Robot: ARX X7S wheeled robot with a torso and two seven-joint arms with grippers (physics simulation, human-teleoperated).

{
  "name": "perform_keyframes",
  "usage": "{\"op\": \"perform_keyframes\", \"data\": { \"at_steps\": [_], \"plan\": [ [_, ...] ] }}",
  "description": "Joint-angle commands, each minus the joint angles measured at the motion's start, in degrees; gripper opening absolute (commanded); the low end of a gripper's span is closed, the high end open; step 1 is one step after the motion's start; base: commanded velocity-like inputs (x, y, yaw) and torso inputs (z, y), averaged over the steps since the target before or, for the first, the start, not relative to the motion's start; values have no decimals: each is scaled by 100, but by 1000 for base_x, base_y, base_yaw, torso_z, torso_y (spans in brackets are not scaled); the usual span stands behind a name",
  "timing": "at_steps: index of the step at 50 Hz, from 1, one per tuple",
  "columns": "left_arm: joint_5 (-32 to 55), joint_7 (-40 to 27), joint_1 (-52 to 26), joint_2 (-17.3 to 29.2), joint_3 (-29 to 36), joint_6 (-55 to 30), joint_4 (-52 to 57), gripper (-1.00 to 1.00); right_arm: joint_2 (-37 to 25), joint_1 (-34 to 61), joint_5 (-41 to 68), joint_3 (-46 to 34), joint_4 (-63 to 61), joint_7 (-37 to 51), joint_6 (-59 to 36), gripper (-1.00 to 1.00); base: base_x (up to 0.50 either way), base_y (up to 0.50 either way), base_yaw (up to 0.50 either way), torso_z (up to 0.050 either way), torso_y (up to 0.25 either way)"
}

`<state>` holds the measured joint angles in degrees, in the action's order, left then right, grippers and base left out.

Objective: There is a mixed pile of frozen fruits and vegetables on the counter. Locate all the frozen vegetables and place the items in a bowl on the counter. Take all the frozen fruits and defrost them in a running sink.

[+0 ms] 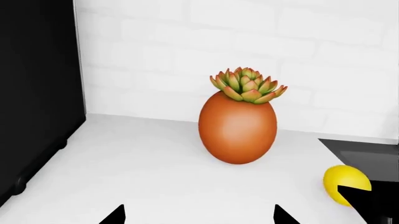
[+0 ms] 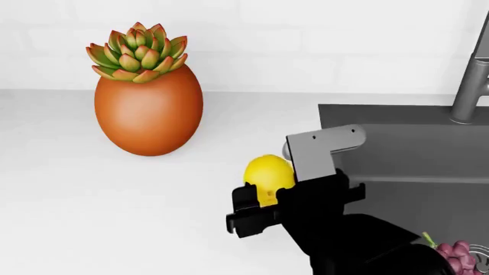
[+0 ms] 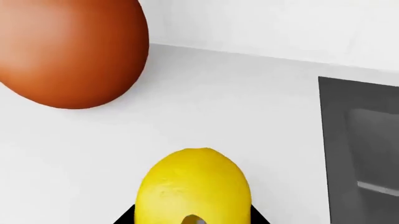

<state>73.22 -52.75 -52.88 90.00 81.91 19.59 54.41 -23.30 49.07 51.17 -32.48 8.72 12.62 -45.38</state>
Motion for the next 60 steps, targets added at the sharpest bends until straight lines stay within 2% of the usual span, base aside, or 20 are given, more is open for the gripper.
{"op": "perform_keyframes", "data": {
  "at_steps": [1, 3, 9, 15, 18, 20, 25, 26, 27, 28, 29, 30, 33, 34, 36, 37, 41, 46, 55, 60],
  "plan": [
    [-205, 187, 101, -1, -104, 164, -42, 100, -34, -30, -10, 300, -441, 65, -75, -100, 0, 0, 0, 0, 0],
    [-48, 357, 135, -1, -73, 377, 16, 100, -108, -1, -7, 324, -657, 154, -106, -100, 0, 0, 0, 0, 0],
    [300, 647, -80, -1, -298, -126, 388, 100, -237, -17, 157, 462, -1076, 358, -227, -100, 0, 0, 0, 0, 0],
    [673, 1644, -392, -1, -618, -635, 559, 100, -306, -150, 183, 467, -1221, 384, -208, -100, 0, 0, 0, 0, 0],
    [1750, 1822, -1083, -1, -1316, -1301, 559, 100, -328, -210, 198, 469, -1266, 397, -201, -100, 0, 0, 0, 0, 0],
    [2948, 1857, -1818, -1, -2058, -2180, 559, 100, -340, -223, 213, 469, -1302, 409, -213, -100, 0, 0, 0, 0, 0],
    [5438, 1868, -3086, -1, -3356, -3631, 559, 100, -350, -235, 191, 433, -1306, 390, -205, -100, 0, 0, 0, 0, 0],
    [6298, 1009, -2227, -860, -4216, -4491, 558, 100, -348, -249, 186, 423, -1300, 382, -196, -100, 0, 0, 0, 0, 0],
    [5817, 1585, -1367, -1720, -5075, -5350, 558, 100, -347, -267, 165, 399, -1288, 370, -184, -100, 0, 0, 0, 0, 0],
    [5991, 1496, -508, -1602, -5934, -5843, 558, 100, -353, -282, 161, 383, -1295, 364, -188, -100, 0, 0, 0, 0, 0],
    [6850, 709, 351, -1769, -6794, -6489, 557, 100, -359, -286, 167, 384, -1302, 365, -192, -100, 0, 0, 0, 0, 0],
    [7619, 447, 1211, -1812, -7653, -6537, 556, 100, -363, -291, 159, 385, -1291, 366, -183, -100, 0, 0, 0, 0, 0],
    [8344, 99, 3789, -1797, -10232, -6679, 449, 100, -353, -296, 154, 380, -1270, 367, -172, -100, 0, 0, 0, 0, 0],
    [8619, -2, 4129, -1745, -11091, -6761, 390, 100, -353, -296, 154, 380, -1270, 367, -172, -100, 0, 0, 0, 0, 0],
    [8819, 4, 4120, -1592, -12810, -6767, 296, 100, -308, -319, 135, 331, -1266, 357, -158, -100, 0, 0, 0, 0, 0],
    [8852, 14, 4112, -1540, -13395, -6803, 255, 100, -302, -325, 123, 318, -1260, 349, -148, -100, 0, 0, 0, 0, 0],
    [8947, 25, 4065, -1119, -13428, -6944, -74, 100, -273, -383, 85, 284, -1181, 303, -77, -100, 0, 0, 0, 0, 0],
    [9104, 173, 3953, -670, -13455, -6713, -156, 100, -268, -456, 71, 243, -1171, 281, -49, -100, 0, 0, 0, 0, 0],
    [9432, 94, 3936, -298, -13473, -7024, -383, 100, -274, -580, 33, 197, -1089, 223, 35, -100, 0, 0, 0, 0, 0],
    [9898, -438, 4128, -366, -13352, -7510, -605, 100, -290, -558, 65, 218, -1100, 238, 10, -100, 0, 0, 0, 0, 0]
  ]
}}
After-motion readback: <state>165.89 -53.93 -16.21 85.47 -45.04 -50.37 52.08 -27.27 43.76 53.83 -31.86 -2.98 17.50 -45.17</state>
